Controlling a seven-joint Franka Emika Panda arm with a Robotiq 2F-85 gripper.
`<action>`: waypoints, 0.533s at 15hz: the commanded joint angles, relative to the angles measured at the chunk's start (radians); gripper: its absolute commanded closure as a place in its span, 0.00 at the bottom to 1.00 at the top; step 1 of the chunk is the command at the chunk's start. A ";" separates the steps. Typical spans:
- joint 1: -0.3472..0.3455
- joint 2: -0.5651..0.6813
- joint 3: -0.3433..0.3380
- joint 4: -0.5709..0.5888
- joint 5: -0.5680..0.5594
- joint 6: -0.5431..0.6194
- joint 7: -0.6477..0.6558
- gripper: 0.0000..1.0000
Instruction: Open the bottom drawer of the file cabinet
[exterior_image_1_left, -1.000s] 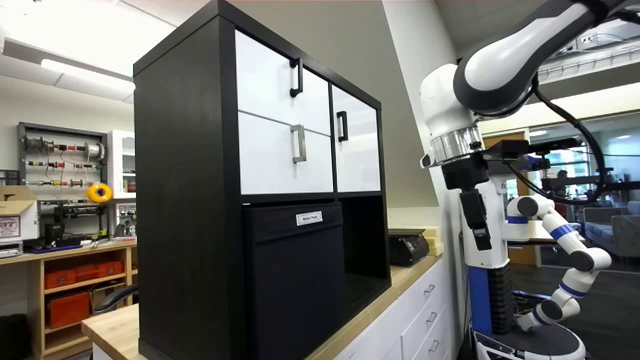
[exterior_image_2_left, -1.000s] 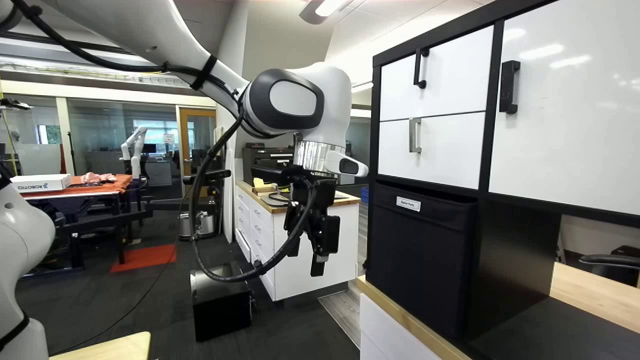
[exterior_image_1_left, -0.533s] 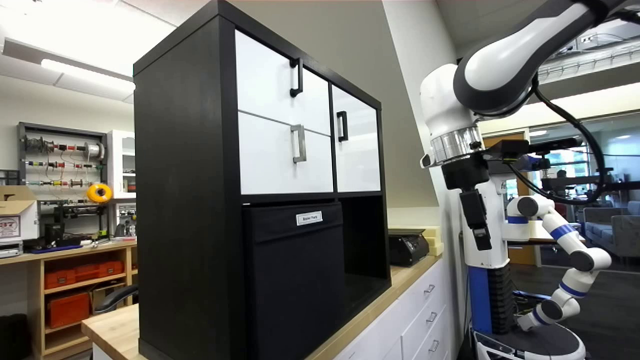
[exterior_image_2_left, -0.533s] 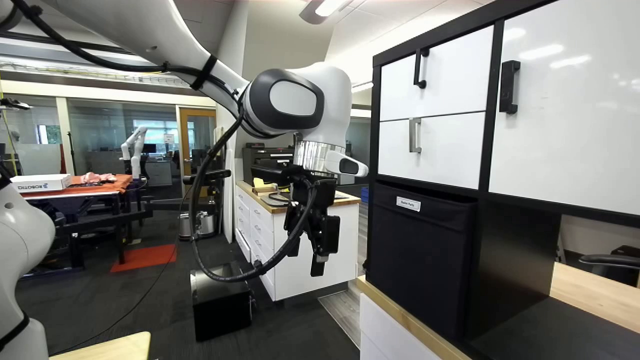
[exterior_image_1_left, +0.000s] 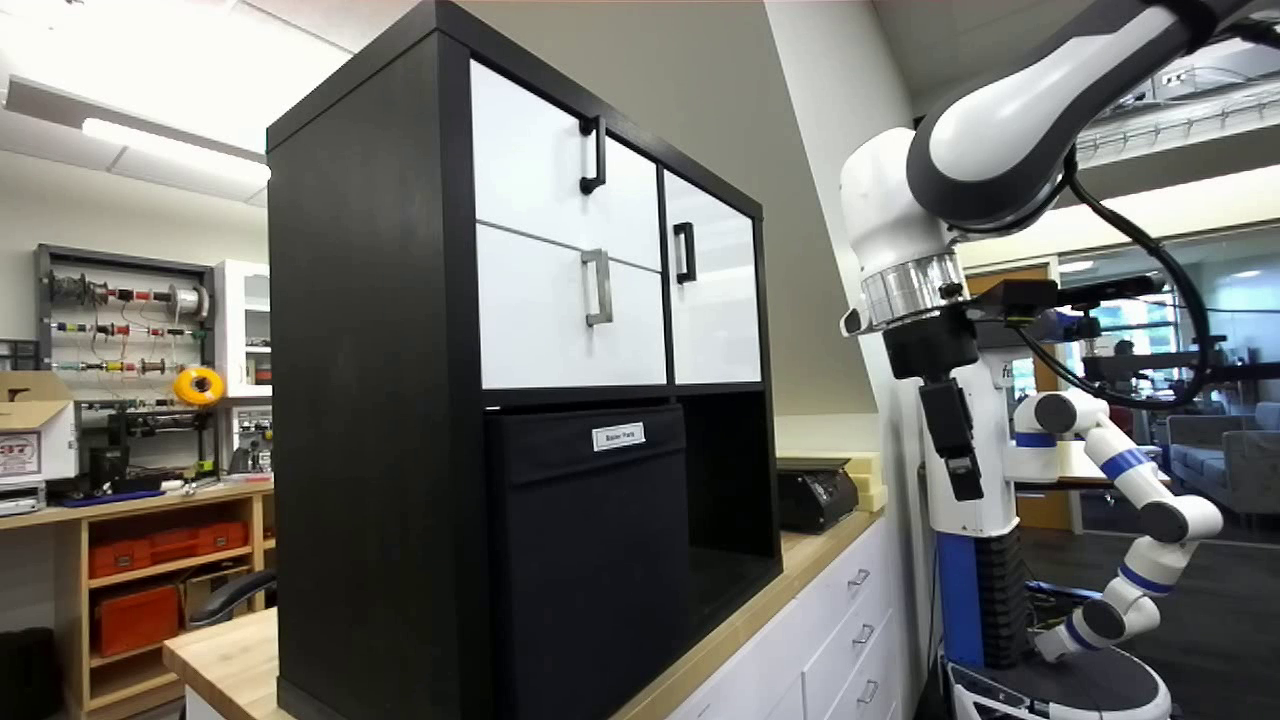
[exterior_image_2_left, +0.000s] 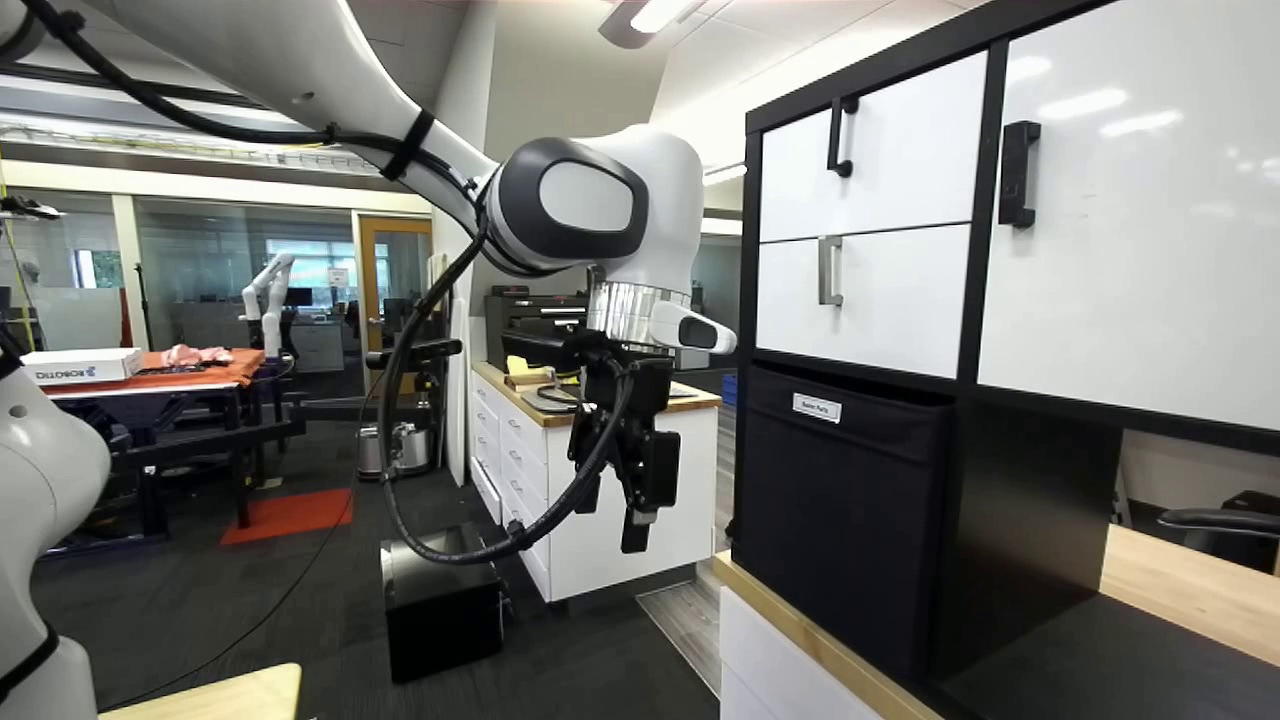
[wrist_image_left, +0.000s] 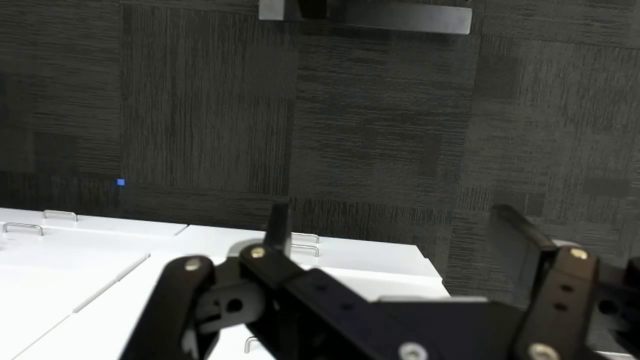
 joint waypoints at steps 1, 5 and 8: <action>-0.008 0.000 0.008 0.001 0.002 -0.001 -0.001 0.00; -0.005 0.004 0.011 0.009 0.011 0.000 0.000 0.00; 0.000 0.009 0.018 0.029 0.021 0.003 0.011 0.00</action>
